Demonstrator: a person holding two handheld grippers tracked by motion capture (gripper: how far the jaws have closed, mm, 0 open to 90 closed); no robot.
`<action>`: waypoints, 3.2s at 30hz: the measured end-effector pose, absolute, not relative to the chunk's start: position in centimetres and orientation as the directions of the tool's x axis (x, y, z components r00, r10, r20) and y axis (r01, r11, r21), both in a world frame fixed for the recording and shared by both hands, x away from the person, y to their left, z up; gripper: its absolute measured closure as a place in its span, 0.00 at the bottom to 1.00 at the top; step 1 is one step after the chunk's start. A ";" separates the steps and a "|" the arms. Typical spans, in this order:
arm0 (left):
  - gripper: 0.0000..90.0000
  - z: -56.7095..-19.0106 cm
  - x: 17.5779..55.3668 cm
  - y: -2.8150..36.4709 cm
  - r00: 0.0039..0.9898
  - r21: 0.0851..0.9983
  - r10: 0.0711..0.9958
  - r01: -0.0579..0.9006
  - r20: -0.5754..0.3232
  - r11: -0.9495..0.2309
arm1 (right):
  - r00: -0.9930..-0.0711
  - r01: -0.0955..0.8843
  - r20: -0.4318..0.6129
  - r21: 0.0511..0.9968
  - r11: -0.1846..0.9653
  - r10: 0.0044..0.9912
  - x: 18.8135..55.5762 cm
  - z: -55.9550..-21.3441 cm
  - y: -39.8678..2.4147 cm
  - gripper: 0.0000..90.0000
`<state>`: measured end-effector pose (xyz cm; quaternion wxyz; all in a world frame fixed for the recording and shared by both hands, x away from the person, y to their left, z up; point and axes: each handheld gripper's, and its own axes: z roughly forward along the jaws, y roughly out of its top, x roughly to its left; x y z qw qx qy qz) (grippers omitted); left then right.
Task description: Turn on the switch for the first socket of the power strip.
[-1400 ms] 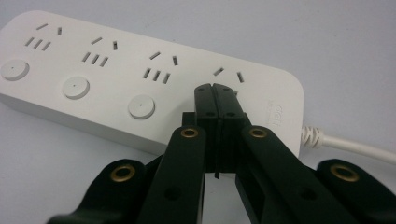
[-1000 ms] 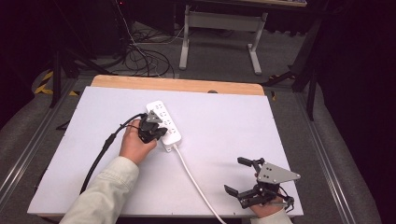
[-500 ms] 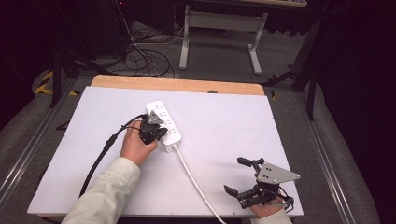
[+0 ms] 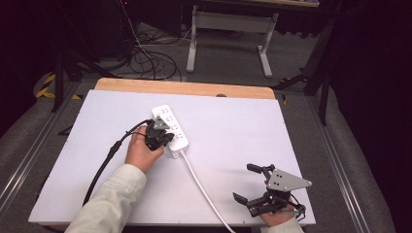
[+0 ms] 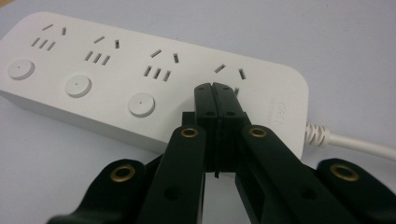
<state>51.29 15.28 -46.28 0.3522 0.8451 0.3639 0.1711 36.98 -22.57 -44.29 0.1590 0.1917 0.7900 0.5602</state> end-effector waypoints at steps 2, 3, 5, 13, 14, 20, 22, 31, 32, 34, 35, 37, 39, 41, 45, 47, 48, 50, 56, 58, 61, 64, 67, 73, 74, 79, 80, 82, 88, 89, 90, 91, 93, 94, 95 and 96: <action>1.00 -46.3 51.3 15.3 0.677 0.722 0.735 0.493 0.033 -0.486 | -0.876 0.125 -0.037 0.946 0.300 0.481 37.0 -44.3 -22.6 0.03; 1.00 -46.3 51.3 15.3 0.676 0.721 0.736 0.493 0.034 -0.487 | -0.876 0.125 -0.036 0.946 0.300 0.481 37.0 -44.3 -22.6 0.03; 1.00 -46.3 51.3 15.2 0.674 0.720 0.737 0.494 0.036 -0.487 | -0.876 0.125 -0.037 0.946 0.300 0.480 37.0 -44.3 -22.6 0.03; 1.00 -46.3 51.2 15.2 0.674 0.717 0.737 0.490 0.050 -0.496 | -0.877 0.125 -0.037 0.946 0.300 0.480 37.0 -44.3 -22.5 0.03; 1.00 -46.3 51.2 15.2 0.672 0.719 0.739 0.489 0.051 -0.494 | -0.877 0.125 -0.037 0.945 0.301 0.480 37.0 -44.3 -22.5 0.03; 1.00 -46.1 51.1 15.6 0.673 0.760 0.738 0.504 -0.049 -0.410 | -0.875 0.125 -0.034 0.948 0.293 0.484 37.0 -44.3 -22.7 0.03; 1.00 -45.6 51.0 15.4 0.681 0.776 0.730 0.491 -0.058 -0.396 | -0.875 0.126 -0.033 0.948 0.293 0.484 37.0 -44.3 -22.7 0.03; 1.00 -42.6 49.8 15.0 0.707 0.792 0.706 0.445 -0.025 -0.418 | -0.873 0.125 -0.035 0.948 0.292 0.486 37.0 -44.3 -22.8 0.03; 1.00 -42.3 49.7 15.1 0.711 0.792 0.702 0.447 -0.033 -0.416 | -0.873 0.125 -0.036 0.948 0.294 0.486 37.0 -44.3 -22.8 0.03; 1.00 -41.9 49.4 15.2 0.715 0.802 0.698 0.439 -0.039 -0.405 | -0.874 0.125 -0.034 0.948 0.293 0.485 37.0 -44.3 -22.7 0.03; 1.00 -41.6 49.2 15.2 0.715 0.804 0.698 0.441 -0.046 -0.399 | -0.874 0.124 -0.034 0.948 0.291 0.484 37.0 -44.3 -22.7 0.03; 1.00 -41.0 49.0 15.4 0.719 0.812 0.694 0.426 -0.036 -0.399 | -0.873 0.125 -0.034 0.948 0.292 0.486 37.0 -44.3 -22.8 0.03; 1.00 -40.4 48.8 15.4 0.723 0.817 0.690 0.413 -0.025 -0.403 | -0.872 0.128 -0.033 0.948 0.293 0.488 37.1 -44.3 -22.8 0.03; 1.00 -40.0 48.6 15.5 0.725 0.821 0.689 0.398 -0.008 -0.409 | -0.873 0.127 -0.034 0.948 0.293 0.487 37.1 -44.3 -22.7 0.03; 1.00 -39.5 48.2 15.4 0.728 0.820 0.685 0.398 -0.011 -0.411 | -0.872 0.128 -0.033 0.948 0.292 0.489 37.0 -44.3 -22.8 0.03; 1.00 -39.3 48.1 15.5 0.729 0.820 0.684 0.401 -0.016 -0.408 | -0.871 0.127 -0.034 0.948 0.292 0.490 37.0 -44.2 -22.8 0.03; 1.00 -39.3 48.0 15.6 0.729 0.820 0.683 0.411 -0.034 -0.398 | -0.872 0.125 -0.034 0.949 0.290 0.489 37.0 -44.2 -22.8 0.03; 0.98 -39.0 47.8 15.8 0.724 0.828 0.688 0.407 -0.036 -0.385 | -0.871 0.124 -0.036 0.949 0.290 0.490 37.0 -44.2 -22.8 0.03; 0.58 -37.4 46.3 16.7 0.725 0.858 0.689 0.367 -0.022 -0.358 | -0.871 0.122 -0.038 0.949 0.292 0.489 37.0 -44.2 -22.8 0.03; 0.51 -36.9 45.6 17.1 0.725 0.865 0.689 0.349 -0.005 -0.360 | -0.871 0.119 -0.039 0.951 0.287 0.491 37.0 -44.2 -22.9 0.03; 0.42 -36.4 44.5 17.8 0.729 0.876 0.685 0.325 0.008 -0.356 | -0.870 0.119 -0.041 0.950 0.289 0.491 36.9 -44.2 -22.8 0.03; 0.37 -36.1 43.4 18.6 0.740 0.891 0.672 0.299 0.011 -0.343 | -0.871 0.118 -0.040 0.950 0.288 0.489 36.9 -44.2 -22.8 0.03; 0.33 -36.3 42.3 19.2 0.751 0.898 0.660 0.282 0.012 -0.337 | -0.870 0.119 -0.040 0.950 0.289 0.491 36.9 -44.2 -22.8 0.03; 0.31 -36.6 40.4 20.7 0.759 0.902 0.651 0.268 0.018 -0.338 | -0.873 0.122 -0.033 0.951 0.284 0.486 36.9 -44.2 -22.8 0.03; 0.30 -36.7 40.1 20.9 0.761 0.904 0.648 0.261 0.022 -0.338 | -0.874 0.122 -0.033 0.951 0.284 0.486 36.9 -44.2 -22.8 0.03; 0.25 -37.3 38.6 22.2 0.778 0.911 0.628 0.246 0.018 -0.330 | -0.875 0.124 -0.028 0.952 0.279 0.484 37.0 -44.2 -22.8 0.03; 0.25 -37.5 38.3 22.4 0.783 0.912 0.622 0.239 0.022 -0.334 | -0.874 0.124 -0.029 0.952 0.281 0.484 37.0 -44.2 -22.8 0.03; 0.19 -38.1 37.9 23.1 0.799 0.914 0.600 0.216 0.038 -0.345 | -0.875 0.125 -0.028 0.951 0.283 0.483 36.9 -44.2 -22.7 0.03; 0.17 -39.7 36.8 24.6 0.800 0.918 0.599 0.224 0.018 -0.328 | -0.874 0.126 -0.027 0.952 0.280 0.485 36.9 -44.2 -22.8 0.03; 0.17 -40.0 36.6 24.8 0.799 0.918 0.601 0.222 0.022 -0.328 | -0.874 0.126 -0.028 0.952 0.280 0.485 37.0 -44.2 -22.8 0.03; 0.16 -40.3 36.4 25.0 0.796 0.918 0.605 0.223 0.024 -0.329 | -0.874 0.126 -0.028 0.951 0.282 0.484 37.0 -44.2 -22.8 0.03; 0.16 -40.6 36.3 25.2 0.793 0.915 0.609 0.223 0.032 -0.338 | -0.875 0.125 -0.028 0.951 0.282 0.483 37.0 -44.2 -22.8 0.03; 0.13 -41.1 35.9 25.5 0.800 0.902 0.597 0.209 0.064 -0.377 | -0.875 0.126 -0.028 0.951 0.283 0.484 37.0 -44.2 -22.7 0.03; 0.12 -41.3 35.8 25.7 0.808 0.899 0.586 0.203 0.070 -0.388 | -0.874 0.126 -0.029 0.950 0.284 0.485 37.0 -44.2 -22.7 0.03; 0.11 -41.6 35.7 26.0 0.811 0.900 0.581 0.204 0.064 -0.384 | -0.874 0.126 -0.028 0.951 0.282 0.484 37.0 -44.2 -22.7 0.03; 0.11 -41.8 35.6 26.2 0.810 0.904 0.583 0.207 0.056 -0.374 | -0.874 0.125 -0.029 0.951 0.283 0.485 37.0 -44.2 -22.8 0.03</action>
